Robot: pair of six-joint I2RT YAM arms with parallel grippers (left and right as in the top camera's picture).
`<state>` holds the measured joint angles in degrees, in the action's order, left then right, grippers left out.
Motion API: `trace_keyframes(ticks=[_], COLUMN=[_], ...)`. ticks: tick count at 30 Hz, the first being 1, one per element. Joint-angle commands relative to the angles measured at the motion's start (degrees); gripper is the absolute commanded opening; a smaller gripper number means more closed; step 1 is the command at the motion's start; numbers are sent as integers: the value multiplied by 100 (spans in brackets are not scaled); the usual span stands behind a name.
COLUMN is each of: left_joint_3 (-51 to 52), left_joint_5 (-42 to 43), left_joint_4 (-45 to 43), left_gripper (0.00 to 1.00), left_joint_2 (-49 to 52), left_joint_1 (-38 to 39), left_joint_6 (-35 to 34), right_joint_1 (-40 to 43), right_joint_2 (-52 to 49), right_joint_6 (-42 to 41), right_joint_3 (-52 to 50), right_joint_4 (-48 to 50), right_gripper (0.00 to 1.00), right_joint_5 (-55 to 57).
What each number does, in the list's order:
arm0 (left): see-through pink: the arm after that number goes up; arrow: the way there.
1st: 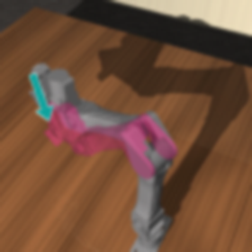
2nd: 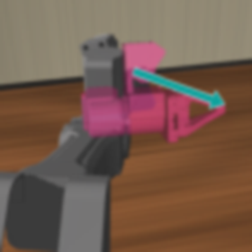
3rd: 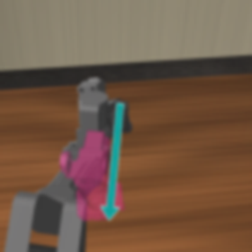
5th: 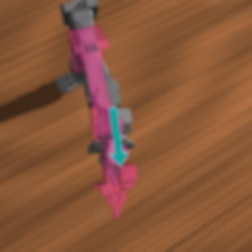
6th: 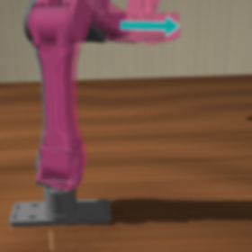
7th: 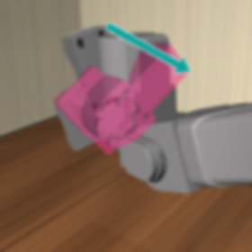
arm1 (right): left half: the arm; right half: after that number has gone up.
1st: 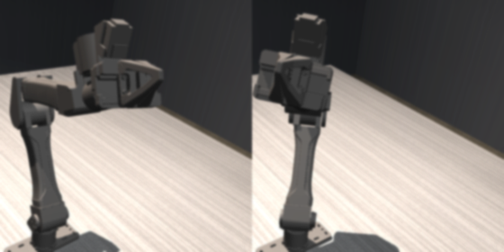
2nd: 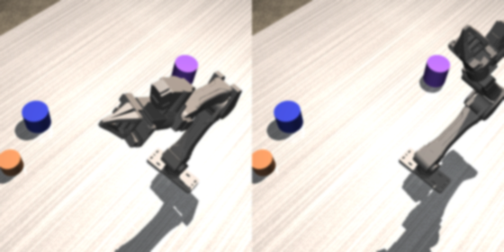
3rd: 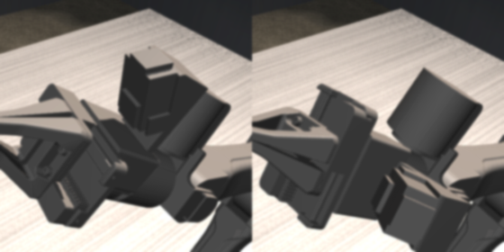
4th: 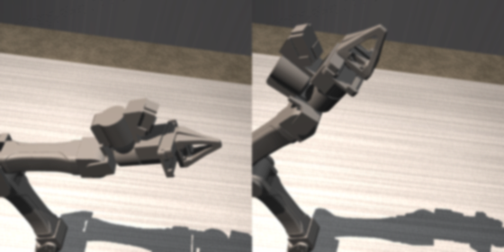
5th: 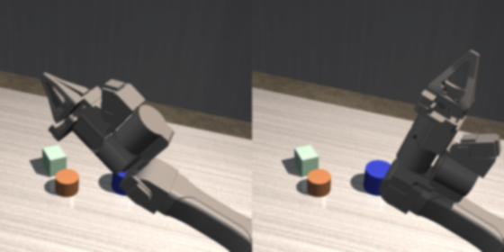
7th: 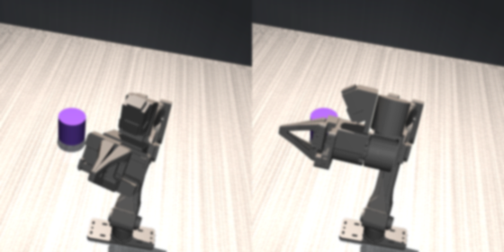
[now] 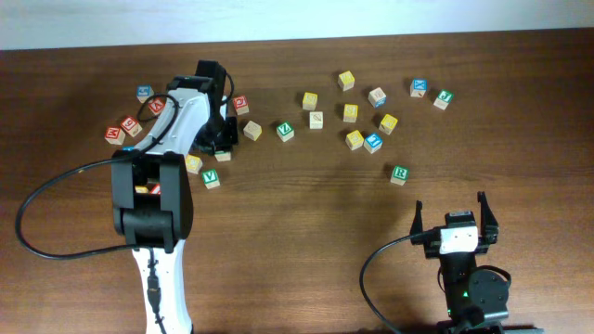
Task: Spell out RSS
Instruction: 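Lift the green R block and carry it toward the table center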
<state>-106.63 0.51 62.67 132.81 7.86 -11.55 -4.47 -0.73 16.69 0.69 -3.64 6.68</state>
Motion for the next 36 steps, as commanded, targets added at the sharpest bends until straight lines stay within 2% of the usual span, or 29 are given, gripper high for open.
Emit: trace_keyframes(ticks=[1,5,9,19,25,29,36], left_joint_3=[-463,-861,-1023,-1021,-824,24,2017], left_joint_5=[199,448,782,767,767,769,765], left_joint_4=[415,861,1139,2409,3235,2990,1189], left_gripper=[22,20,20,21,21,20,20], left_joint_2=[76,-205,-898,-2647,-2855,-2855,-2855], left_joint_1=[-2,-2,-2,-2,35,304,970], left_joint_6=[9,9,7,7,7,-131,-874], right_joint_1=[46,48,46,46,48,48,46], right_joint_2=[37,37,37,37,37,37,37], right_joint_6=[-20,-17,-17,-17,-17,-17,-17], right_joint_3=[-37,-37,-37,-37,-37,-37,-37], right_joint_4=[-39,-37,-37,-37,-37,-37,-37], right_gripper=[98,98,98,98,98,98,98], right_joint_5=[109,109,109,109,109,109,109])
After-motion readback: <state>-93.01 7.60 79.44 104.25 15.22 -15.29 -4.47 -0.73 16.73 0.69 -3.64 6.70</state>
